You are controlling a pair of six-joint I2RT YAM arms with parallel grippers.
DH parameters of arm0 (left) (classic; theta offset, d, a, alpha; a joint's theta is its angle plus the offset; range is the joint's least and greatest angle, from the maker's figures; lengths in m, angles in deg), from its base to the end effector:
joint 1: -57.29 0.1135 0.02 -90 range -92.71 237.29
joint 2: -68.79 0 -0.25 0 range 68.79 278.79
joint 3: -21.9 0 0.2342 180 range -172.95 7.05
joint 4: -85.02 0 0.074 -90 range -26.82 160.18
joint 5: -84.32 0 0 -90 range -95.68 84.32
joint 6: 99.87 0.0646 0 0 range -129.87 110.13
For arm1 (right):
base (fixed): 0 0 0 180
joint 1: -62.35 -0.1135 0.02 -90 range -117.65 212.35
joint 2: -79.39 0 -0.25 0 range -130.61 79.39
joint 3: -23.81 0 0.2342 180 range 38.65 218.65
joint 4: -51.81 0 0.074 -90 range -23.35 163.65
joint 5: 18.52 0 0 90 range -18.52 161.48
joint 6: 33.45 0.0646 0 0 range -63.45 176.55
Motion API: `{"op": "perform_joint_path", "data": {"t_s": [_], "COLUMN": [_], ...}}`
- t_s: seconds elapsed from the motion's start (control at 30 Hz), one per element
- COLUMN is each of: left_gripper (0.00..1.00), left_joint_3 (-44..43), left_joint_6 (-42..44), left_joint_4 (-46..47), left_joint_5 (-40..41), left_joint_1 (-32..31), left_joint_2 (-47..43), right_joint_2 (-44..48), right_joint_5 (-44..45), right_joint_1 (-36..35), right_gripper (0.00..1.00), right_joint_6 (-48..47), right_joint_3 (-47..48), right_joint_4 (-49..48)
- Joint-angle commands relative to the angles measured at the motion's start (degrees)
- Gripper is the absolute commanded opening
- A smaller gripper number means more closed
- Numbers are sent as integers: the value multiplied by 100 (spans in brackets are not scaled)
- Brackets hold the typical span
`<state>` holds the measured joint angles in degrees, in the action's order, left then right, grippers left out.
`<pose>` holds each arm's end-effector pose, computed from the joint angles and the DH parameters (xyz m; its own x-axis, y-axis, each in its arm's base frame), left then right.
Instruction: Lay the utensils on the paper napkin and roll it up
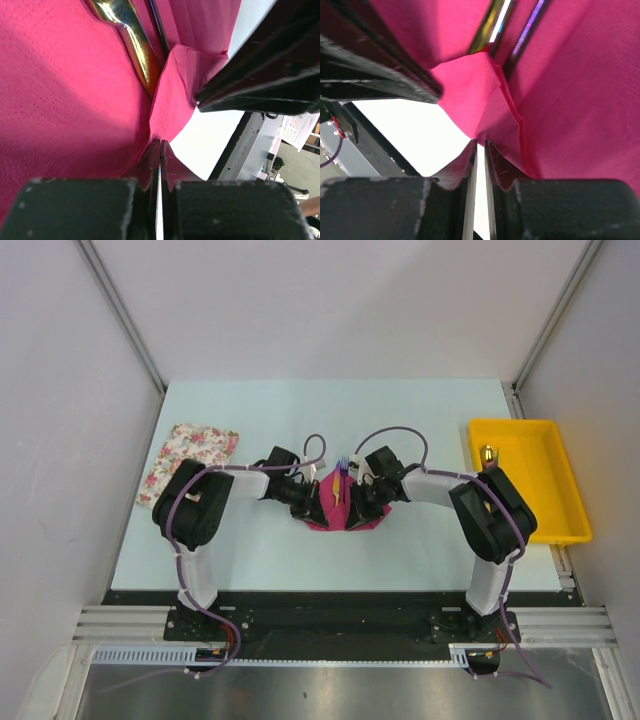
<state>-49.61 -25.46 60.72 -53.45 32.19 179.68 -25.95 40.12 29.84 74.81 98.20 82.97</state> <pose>0.2896 -0.1885 0.0932 -0.9384 0.2401 -0.2487 0.3428 0.5543 -0.7584 0.2749 0.2151 0.1200 -0.9159 -0.2665 -0.3001 -0.3972 0.7084 0.5834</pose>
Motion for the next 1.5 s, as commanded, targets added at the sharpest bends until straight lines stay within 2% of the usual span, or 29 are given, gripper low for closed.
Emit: {"op": "perform_joint_path", "data": {"t_s": [0.0, 0.27, 0.4, 0.57, 0.73, 0.8, 1.0, 1.47], "left_gripper": [1, 3, 11, 22, 28, 29, 29, 24], "left_joint_3": [129, 138, 235, 480, 691, 779, 710, 446], "left_joint_6": [109, 101, 57, -434, -1454, -1911, -2403, -2966], "left_joint_4": [58, 84, 356, 1435, 2647, 3035, 3721, 4276], "left_joint_5": [479, 409, 163, -495, -856, -910, -761, -769], "left_joint_1": [76, 102, 164, 137, 23, -21, -100, -100], "left_joint_2": [-94, -120, -383, -981, -903, -771, -279, 460], "right_joint_2": [-241, -277, -277, -285, -320, -312, -347, -426], "right_joint_5": [32, 147, 147, 121, 129, 147, 130, 94], "right_joint_1": [-18, 52, 69, 87, 96, 105, 122, 166], "right_gripper": [16, 16, 16, 17, 17, 17, 17, 17], "right_joint_6": [-50, -103, -130, -130, -103, -103, -86, -33], "right_joint_3": [22, 30, 30, 57, 74, 92, 118, 250], "right_joint_4": [-50, -14, -6, 3, -15, -23, -23, -32]}}
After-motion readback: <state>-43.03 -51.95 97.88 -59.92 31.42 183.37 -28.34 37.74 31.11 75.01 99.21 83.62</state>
